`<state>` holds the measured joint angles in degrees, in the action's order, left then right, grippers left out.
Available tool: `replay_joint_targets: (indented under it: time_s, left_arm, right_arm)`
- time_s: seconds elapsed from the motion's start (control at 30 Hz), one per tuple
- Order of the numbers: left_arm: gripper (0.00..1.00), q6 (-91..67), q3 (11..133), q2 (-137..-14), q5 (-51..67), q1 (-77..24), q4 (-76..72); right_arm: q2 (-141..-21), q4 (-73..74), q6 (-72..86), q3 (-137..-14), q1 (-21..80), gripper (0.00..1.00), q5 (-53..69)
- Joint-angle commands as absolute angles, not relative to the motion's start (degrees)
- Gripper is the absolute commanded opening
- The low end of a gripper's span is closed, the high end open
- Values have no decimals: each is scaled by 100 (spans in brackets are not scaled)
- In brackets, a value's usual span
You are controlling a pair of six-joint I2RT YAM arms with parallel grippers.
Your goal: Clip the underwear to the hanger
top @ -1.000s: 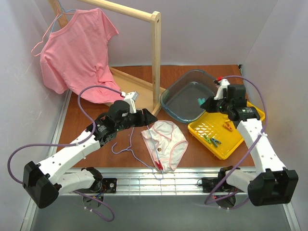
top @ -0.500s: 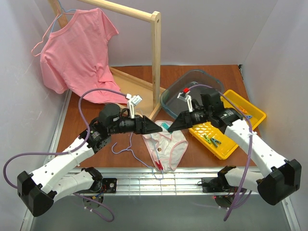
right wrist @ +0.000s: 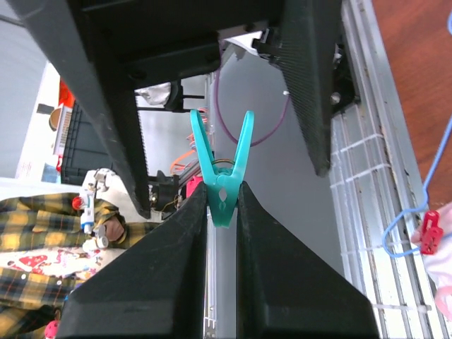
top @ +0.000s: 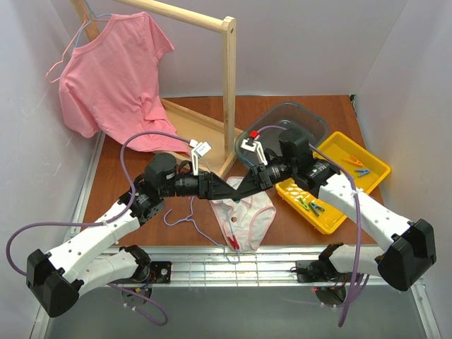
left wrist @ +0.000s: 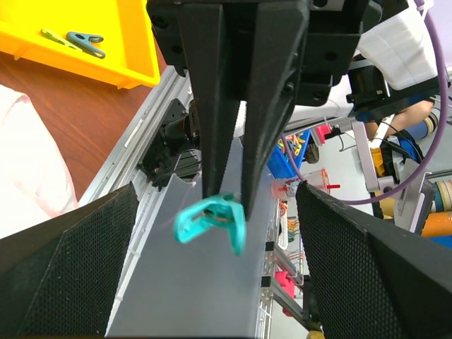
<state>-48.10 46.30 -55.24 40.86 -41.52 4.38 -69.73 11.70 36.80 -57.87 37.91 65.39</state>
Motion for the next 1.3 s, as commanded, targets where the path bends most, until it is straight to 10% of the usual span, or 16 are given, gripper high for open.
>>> replay_joint_targets:
  time_s: [0.0, 0.33, 0.67, 1.27]
  left_arm:
    - [82, -4878, 4570, -5493, 4280, -4131, 273]
    - [42, -5221, 4377, -5467, 4447, -4131, -228]
    - [26, -5501, 4210, -5414, 4526, -4131, -422]
    - [41, -5862, 4017, -5273, 4491, -4148, -615]
  right_arm:
    - [-6899, 440, 4087, -5722, 3893, 1, 6785]
    - [-6944, 220, 4105, -5476, 3911, 1, 6908]
    - [-6873, 211, 4034, -5379, 3902, 1, 6882]
    - [-6724, 211, 3938, -5238, 3648, 1, 6926]
